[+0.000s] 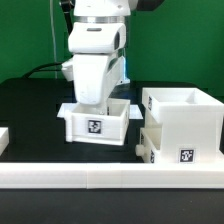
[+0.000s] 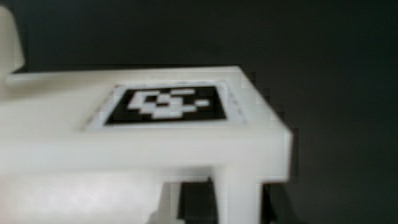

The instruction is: Assemble drawer

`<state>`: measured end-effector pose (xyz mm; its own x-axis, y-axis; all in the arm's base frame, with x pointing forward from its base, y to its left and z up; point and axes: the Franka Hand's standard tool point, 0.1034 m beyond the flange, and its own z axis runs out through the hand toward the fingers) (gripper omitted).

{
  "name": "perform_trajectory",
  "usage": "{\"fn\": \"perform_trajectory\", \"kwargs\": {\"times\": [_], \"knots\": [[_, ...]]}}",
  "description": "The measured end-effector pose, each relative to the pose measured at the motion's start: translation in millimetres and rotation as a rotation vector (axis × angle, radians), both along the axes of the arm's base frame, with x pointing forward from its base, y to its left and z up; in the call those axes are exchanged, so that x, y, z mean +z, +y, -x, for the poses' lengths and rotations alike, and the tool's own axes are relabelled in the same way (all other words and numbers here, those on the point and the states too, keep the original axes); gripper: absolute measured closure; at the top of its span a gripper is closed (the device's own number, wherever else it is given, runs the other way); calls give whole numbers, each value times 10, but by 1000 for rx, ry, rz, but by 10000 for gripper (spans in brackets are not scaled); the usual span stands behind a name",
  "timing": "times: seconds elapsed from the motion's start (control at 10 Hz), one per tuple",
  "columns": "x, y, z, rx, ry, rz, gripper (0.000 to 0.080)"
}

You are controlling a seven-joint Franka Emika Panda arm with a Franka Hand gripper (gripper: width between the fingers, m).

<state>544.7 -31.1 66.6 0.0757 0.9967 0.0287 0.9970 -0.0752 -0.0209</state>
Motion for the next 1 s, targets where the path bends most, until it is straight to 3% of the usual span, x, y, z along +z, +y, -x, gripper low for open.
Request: {"fn": "perform_trajectory", "kwargs": {"times": [0.6, 1.0], "knots": [[-36, 41, 19, 94, 5, -3, 760], [-41, 138, -86, 124, 4, -11, 760]]}}
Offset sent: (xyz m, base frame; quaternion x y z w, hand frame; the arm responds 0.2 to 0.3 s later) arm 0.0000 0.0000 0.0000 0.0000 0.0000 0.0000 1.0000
